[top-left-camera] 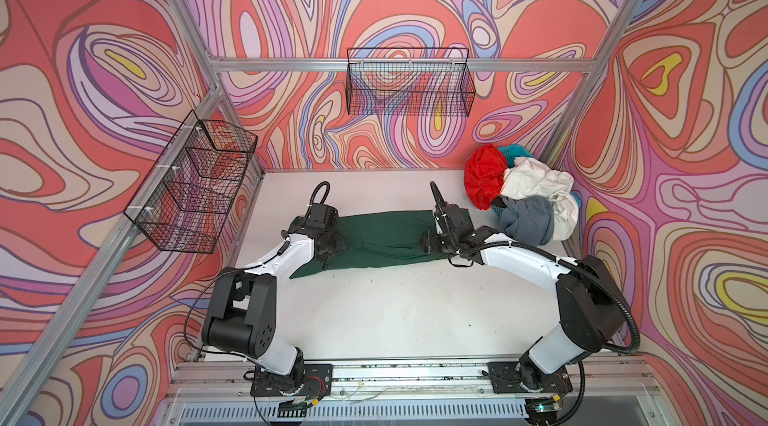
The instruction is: Fold and stack the t-shirts
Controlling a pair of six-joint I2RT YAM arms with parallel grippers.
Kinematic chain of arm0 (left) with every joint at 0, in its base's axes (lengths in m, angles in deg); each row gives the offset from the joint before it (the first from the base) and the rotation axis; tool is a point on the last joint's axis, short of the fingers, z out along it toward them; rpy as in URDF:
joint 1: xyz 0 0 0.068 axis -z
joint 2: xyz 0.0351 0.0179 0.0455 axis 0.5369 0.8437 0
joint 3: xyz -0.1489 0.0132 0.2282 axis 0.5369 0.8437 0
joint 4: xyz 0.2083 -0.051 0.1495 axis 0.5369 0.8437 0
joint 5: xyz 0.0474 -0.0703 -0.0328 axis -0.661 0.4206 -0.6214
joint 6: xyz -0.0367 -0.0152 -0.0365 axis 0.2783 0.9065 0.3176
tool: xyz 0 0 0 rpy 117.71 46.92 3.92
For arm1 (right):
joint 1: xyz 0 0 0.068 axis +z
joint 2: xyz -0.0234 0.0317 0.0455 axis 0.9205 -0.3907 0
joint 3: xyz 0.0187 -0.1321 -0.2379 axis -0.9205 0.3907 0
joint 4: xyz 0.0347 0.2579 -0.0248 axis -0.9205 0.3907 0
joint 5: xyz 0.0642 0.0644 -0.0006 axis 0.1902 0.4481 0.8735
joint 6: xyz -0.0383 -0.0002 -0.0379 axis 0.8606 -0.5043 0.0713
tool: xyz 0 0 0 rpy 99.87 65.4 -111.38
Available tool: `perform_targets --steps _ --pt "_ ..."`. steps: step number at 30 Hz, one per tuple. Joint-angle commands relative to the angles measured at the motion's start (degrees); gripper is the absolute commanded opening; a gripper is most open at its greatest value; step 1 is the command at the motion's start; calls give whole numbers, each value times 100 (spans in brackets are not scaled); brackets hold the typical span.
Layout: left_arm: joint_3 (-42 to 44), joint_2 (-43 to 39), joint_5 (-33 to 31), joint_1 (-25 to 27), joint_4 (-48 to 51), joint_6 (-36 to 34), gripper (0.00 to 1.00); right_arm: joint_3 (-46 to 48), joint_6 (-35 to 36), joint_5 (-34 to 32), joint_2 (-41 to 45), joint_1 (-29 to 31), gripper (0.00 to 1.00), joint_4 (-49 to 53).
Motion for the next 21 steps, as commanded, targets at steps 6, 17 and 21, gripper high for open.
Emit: perform_targets --steps 6,17,21 --pt "123 446 347 12 -403 242 48 377 -126 26 384 -244 70 -85" --pt "-232 872 357 12 -366 183 11 521 -183 20 442 -390 70 -64" --pt "-632 1073 372 11 -191 33 1 518 -201 33 386 -399 70 -79"
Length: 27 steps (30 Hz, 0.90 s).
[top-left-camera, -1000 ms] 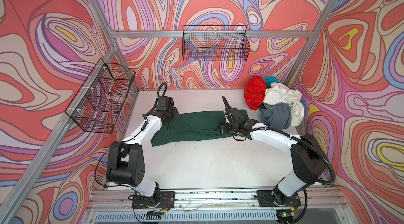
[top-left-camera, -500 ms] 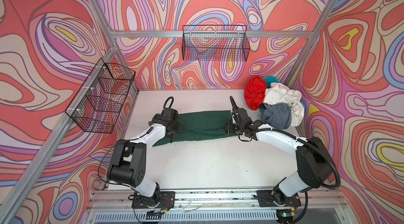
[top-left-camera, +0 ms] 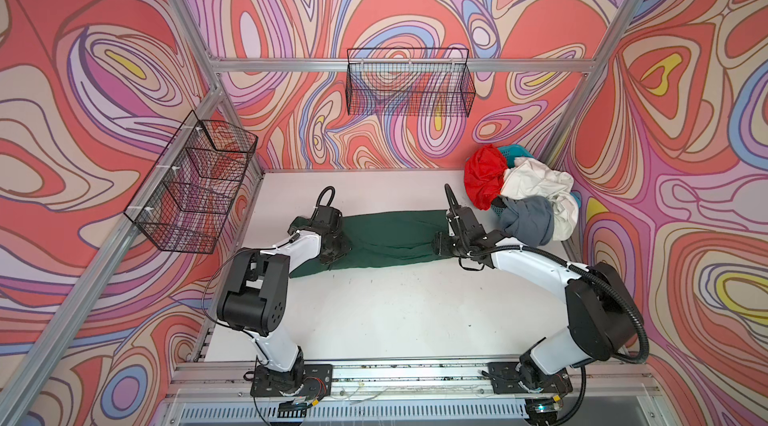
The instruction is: Fold and stack the t-shirts
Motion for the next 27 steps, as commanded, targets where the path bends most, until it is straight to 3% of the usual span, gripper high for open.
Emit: perform_targets --steps 1,9,18,27 --pt "-416 214 -19 11 221 -150 2 66 -78 -5 65 -23 70 -40" --pt "-769 368 -148 12 299 -254 0 42 -64 -153 33 -29 70 51" --pt "-1443 702 -467 12 510 -400 0 -331 22 -1131 -323 -35 70 945" --pt "-2327 1242 -639 11 842 -646 0 -468 61 -1008 -613 -166 70 878"
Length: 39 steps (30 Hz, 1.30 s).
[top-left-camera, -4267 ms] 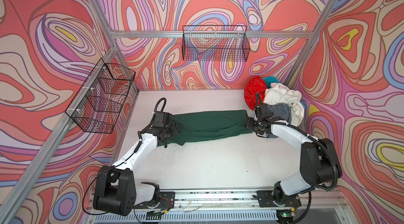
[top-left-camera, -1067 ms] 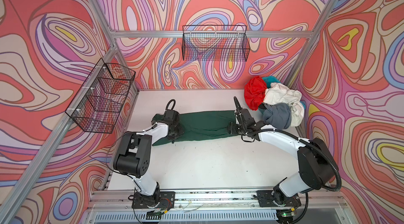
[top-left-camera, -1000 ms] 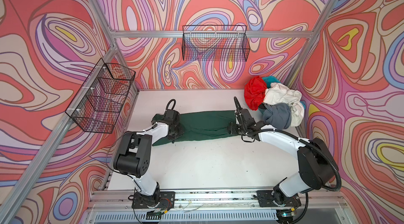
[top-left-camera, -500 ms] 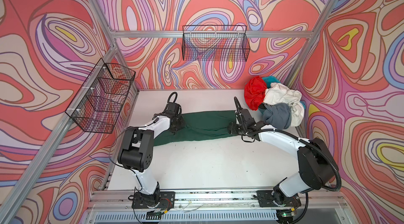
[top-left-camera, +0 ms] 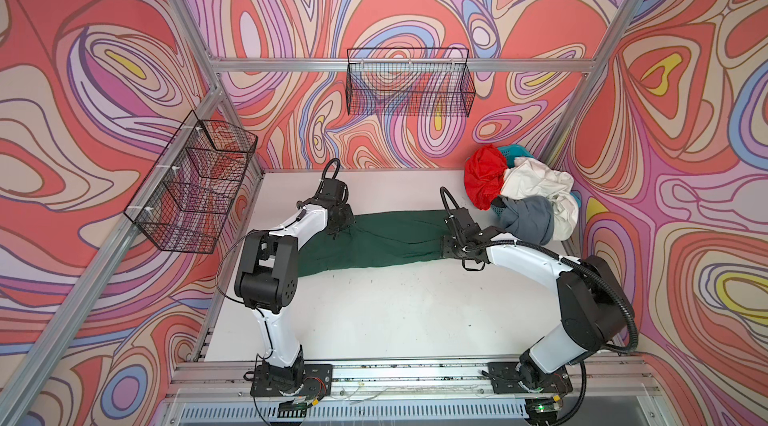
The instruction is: Fold and stack the t-shirts
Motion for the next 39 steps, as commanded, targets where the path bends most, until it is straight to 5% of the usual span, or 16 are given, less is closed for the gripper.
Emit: perform_targets --steps 1,7,29,39 --pt "-273 220 -210 9 320 -183 0 -167 50 -17 -231 -143 70 5" --pt "-382 330 -162 1 271 -168 0 -266 112 424 -583 -343 70 -441" --pt "-359 314 -35 0 211 -281 0 -1768 440 -93 -1944 -624 69 -380" --pt "-365 305 -52 -12 226 -372 0 -2503 629 545 -2456 -905 69 -400"
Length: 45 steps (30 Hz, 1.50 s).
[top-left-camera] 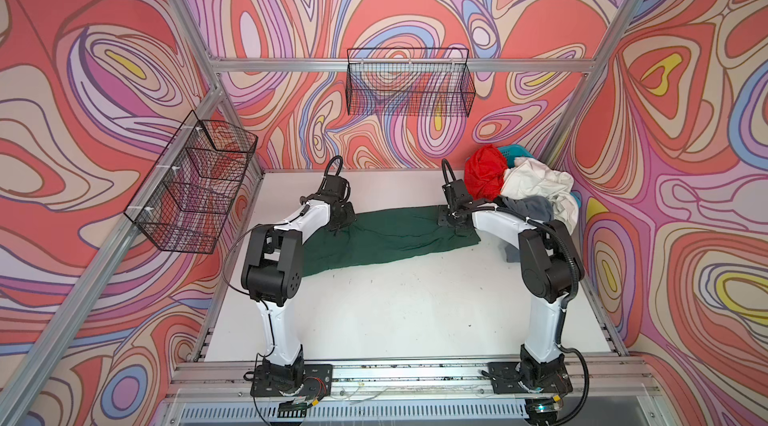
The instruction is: Fold and stack the t-shirts
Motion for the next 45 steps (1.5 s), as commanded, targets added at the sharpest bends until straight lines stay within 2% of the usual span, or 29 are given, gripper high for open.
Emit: perform_targets --steps 1,4,10,15,21,29,32,37,40,43,45 --pt "-79 23 -13 -6 74 -107 0 -274 128 275 -315 -90 69 106" --pt "-65 12 -2 -6 67 -110 0 -480 192 188 -237 -261 69 242" --pt "-57 2 89 -6 29 -80 0 -387 -30 -63 517 -653 69 731" --pt "-27 -62 117 -6 0 -59 0 639 -402 87 1169 -696 67 658" --pt "76 -224 174 -6 -51 -47 0 1801 -660 782 1785 -842 55 -84" --pt "53 -203 259 -10 -99 13 0 1861 -752 1049 1498 -843 54 -586" --pt "62 -223 288 -6 -105 26 0 1856 -712 1149 1146 -898 54 -709" --pt "62 -266 261 -6 -81 2 0 1858 -764 1135 984 -931 49 -831" --pt "53 -284 254 -8 -96 -6 0 1870 -780 957 970 -931 43 -860" --pt "39 -278 262 -10 -96 -17 0 1821 -781 819 944 -931 27 -833" --pt "44 -276 255 -6 -96 -22 0 1754 -765 738 934 -927 24 -791"
